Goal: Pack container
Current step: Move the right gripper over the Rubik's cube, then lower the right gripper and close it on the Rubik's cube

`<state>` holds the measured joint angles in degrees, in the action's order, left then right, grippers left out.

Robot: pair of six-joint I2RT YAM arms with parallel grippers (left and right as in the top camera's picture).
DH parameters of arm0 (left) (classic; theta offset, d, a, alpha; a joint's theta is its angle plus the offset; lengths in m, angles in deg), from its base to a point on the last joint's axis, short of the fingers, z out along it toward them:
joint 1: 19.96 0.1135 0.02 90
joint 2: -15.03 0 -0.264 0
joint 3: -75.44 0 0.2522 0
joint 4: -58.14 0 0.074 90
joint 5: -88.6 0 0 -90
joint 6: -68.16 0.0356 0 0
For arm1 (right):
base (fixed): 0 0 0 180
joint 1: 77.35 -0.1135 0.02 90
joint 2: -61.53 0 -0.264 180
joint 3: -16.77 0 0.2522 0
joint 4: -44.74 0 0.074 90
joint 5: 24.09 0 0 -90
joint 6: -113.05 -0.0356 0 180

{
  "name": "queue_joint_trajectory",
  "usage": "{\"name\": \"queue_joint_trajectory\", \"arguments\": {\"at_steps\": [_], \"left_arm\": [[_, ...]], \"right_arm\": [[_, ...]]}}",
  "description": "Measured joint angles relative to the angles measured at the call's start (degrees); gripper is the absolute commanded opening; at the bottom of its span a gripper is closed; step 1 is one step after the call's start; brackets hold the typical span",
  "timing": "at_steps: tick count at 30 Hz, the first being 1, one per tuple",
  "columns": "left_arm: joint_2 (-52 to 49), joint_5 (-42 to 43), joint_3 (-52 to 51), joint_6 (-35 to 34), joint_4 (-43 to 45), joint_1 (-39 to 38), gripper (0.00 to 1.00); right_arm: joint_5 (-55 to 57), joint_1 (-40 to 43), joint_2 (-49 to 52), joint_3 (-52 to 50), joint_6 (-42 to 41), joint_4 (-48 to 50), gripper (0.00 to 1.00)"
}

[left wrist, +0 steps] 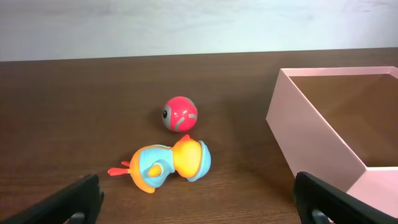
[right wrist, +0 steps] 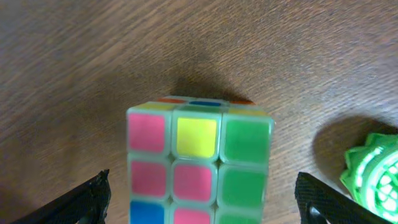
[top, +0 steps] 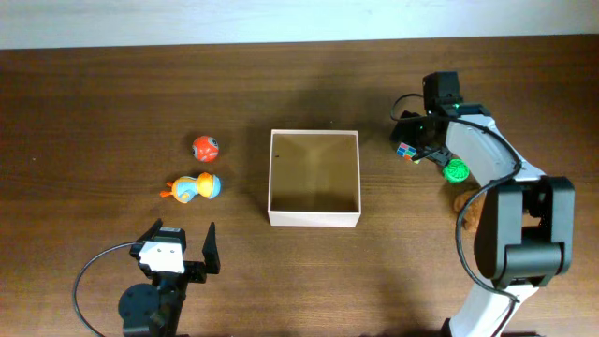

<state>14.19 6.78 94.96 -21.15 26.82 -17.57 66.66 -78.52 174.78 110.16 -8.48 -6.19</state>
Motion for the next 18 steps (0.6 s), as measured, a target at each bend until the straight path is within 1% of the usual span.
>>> {"name": "queue_joint_trajectory", "arguments": {"at_steps": [2,7,10,18], "left_arm": [[0.00,0.00,0.00,0.00,0.00,0.00,0.99],[0.00,0.00,0.00,0.00,0.00,0.00,0.99],[0.00,0.00,0.00,0.00,0.00,0.00,0.99],[0.00,0.00,0.00,0.00,0.00,0.00,0.99]], "right_arm": [[0.15,0.02,0.39,0.00,-0.09,0.72,0.83],[0.35,0.44,0.44,0.00,-0.37,1.92,0.81],[0.37,1.09,0.44,0.00,-0.33,2.25,0.77],[0.57,2.27,1.53,0.00,-0.59,2.95,0.75]]}}
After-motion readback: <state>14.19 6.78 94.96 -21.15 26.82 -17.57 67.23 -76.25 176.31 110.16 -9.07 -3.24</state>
